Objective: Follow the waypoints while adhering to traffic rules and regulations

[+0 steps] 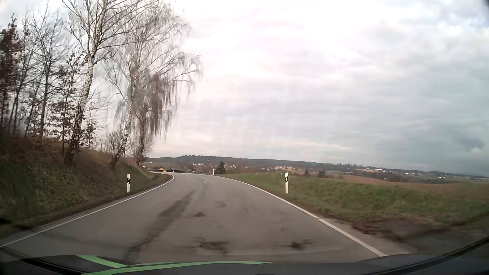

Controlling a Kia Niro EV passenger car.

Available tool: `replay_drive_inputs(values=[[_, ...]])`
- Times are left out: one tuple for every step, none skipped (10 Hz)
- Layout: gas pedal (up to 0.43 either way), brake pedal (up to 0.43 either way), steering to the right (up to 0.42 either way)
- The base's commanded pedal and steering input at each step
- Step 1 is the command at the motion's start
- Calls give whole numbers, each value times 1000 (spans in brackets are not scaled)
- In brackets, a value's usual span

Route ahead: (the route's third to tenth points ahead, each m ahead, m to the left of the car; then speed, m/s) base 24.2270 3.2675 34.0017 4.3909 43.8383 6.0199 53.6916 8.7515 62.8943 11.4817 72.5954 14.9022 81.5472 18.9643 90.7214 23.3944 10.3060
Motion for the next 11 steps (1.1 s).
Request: replay_drive_inputs(values=[[378,0,-6],[378,0,-8],[378,0,-12],[378,0,-17],[378,0,-22],[378,0,-25],[378,0,-27],[378,0,-29],[378,0,-31],[378,0,-31],[378,0,-32]])
